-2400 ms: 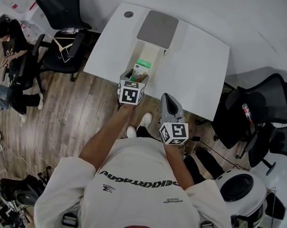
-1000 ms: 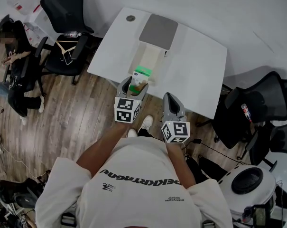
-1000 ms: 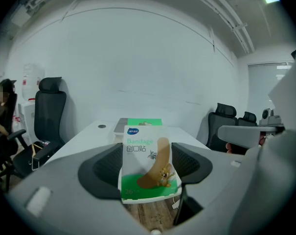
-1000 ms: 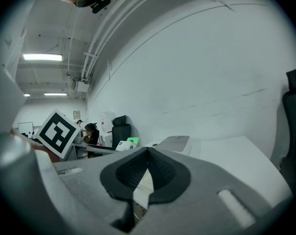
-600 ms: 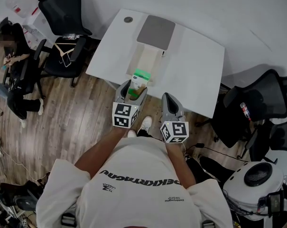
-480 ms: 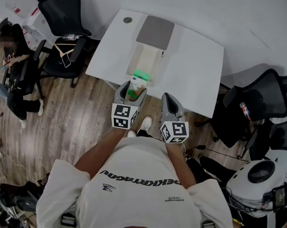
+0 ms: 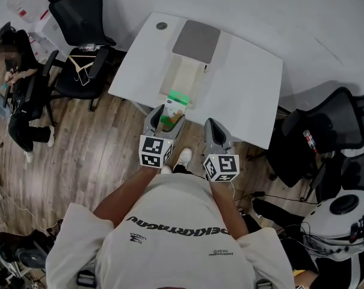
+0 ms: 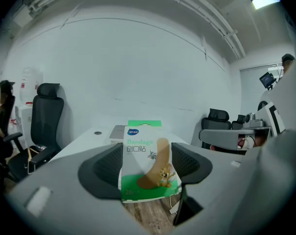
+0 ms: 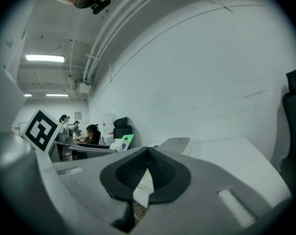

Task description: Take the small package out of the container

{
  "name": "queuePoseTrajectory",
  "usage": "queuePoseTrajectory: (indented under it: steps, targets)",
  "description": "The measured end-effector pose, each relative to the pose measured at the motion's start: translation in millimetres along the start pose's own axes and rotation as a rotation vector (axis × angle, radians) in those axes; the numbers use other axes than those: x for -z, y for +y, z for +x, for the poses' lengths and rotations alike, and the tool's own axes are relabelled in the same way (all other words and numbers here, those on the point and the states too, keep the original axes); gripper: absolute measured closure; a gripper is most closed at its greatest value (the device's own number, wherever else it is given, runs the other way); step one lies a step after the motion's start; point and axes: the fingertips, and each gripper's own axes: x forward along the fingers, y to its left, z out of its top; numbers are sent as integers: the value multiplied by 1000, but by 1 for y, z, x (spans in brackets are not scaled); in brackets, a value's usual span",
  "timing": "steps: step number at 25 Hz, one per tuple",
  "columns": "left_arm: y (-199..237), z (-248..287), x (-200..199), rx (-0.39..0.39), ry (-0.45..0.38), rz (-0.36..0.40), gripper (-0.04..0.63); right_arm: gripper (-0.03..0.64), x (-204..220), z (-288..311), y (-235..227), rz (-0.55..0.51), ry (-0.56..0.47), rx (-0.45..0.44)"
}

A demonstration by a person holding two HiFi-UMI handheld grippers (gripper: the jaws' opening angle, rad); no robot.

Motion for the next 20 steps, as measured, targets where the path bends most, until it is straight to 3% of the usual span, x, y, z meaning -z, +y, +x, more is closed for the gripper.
queuePoseTrajectory:
  steps: [20]
  targets:
    - [-14, -18, -13, 4, -41, 16, 270, 618, -1, -10, 0, -11, 2, 1]
